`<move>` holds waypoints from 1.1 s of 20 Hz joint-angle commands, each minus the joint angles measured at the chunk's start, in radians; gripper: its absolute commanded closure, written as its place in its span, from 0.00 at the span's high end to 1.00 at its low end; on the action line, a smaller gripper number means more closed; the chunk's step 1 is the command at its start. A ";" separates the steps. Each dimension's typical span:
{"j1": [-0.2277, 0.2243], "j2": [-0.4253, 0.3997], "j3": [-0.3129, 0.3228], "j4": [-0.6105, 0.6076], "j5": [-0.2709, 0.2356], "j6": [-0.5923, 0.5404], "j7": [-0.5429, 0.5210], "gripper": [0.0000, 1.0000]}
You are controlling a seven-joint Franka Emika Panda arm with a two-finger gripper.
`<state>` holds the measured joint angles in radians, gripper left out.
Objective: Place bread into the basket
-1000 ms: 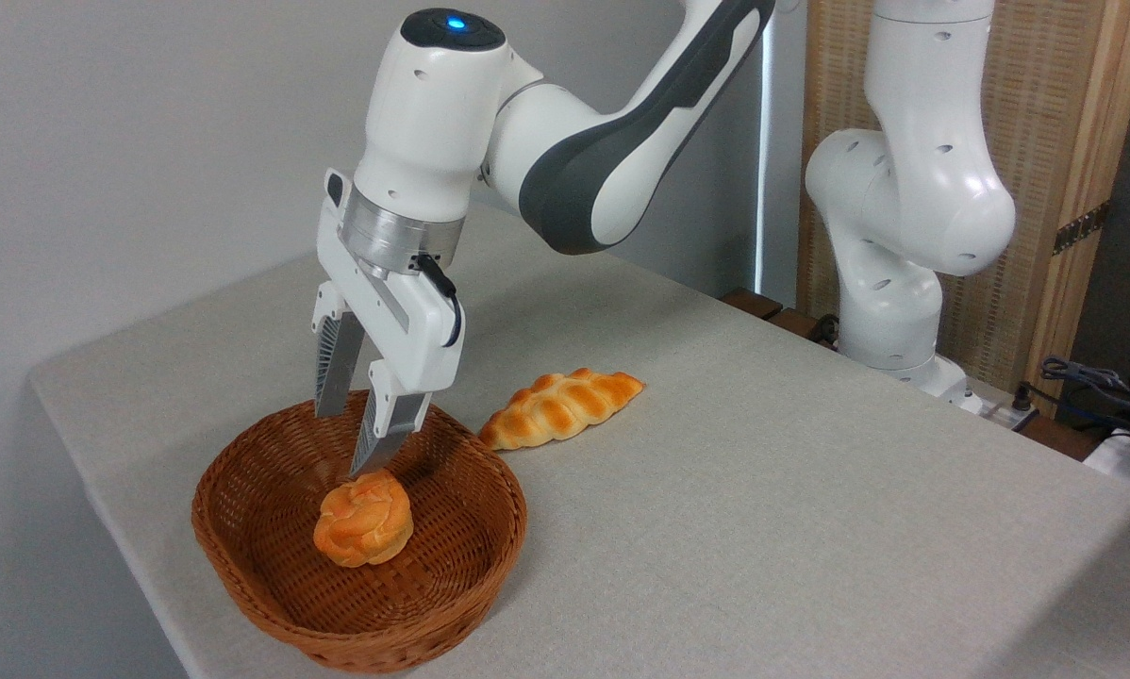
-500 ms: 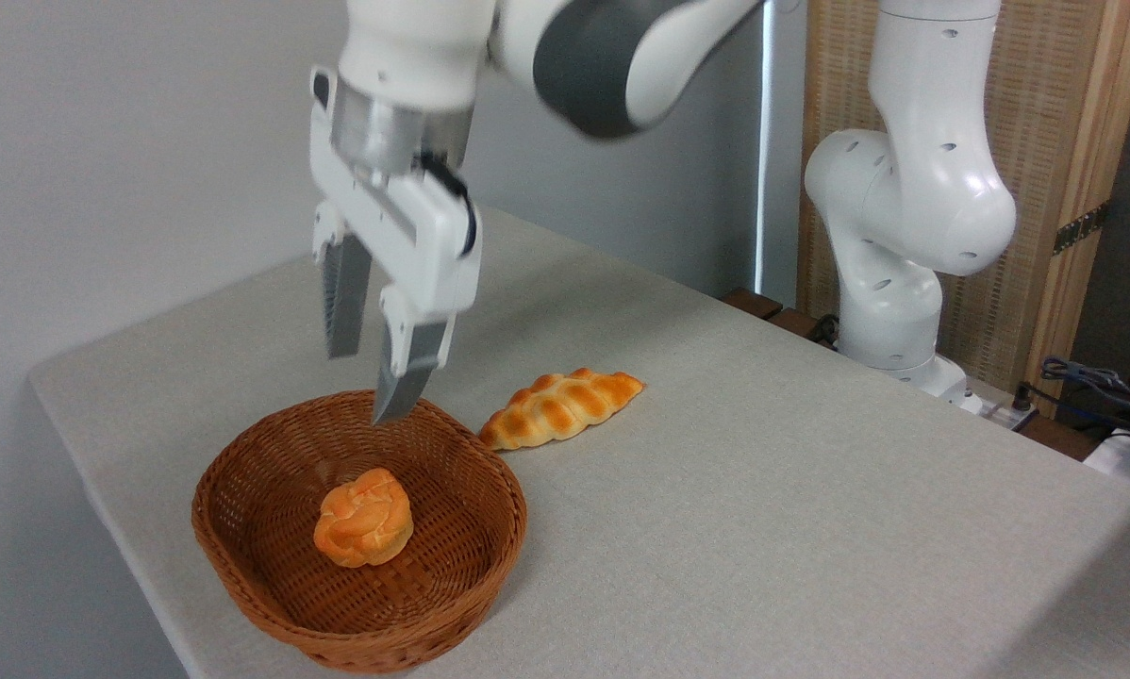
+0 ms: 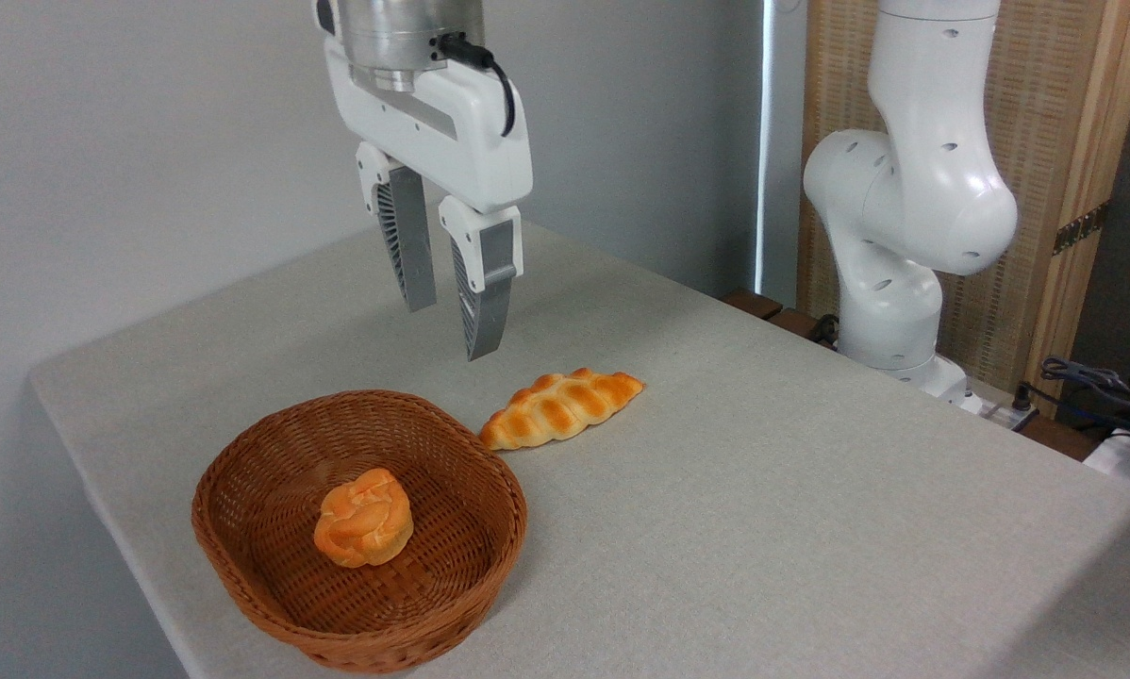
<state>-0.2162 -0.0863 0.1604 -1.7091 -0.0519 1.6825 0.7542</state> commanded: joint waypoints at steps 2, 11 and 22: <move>0.003 0.072 -0.055 0.104 0.053 -0.073 -0.095 1.00; 0.001 0.071 -0.042 0.106 0.050 -0.073 -0.095 1.00; 0.150 0.062 -0.190 0.105 0.050 -0.076 -0.096 1.00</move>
<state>-0.0988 -0.0234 -0.0087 -1.6223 -0.0135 1.6406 0.6718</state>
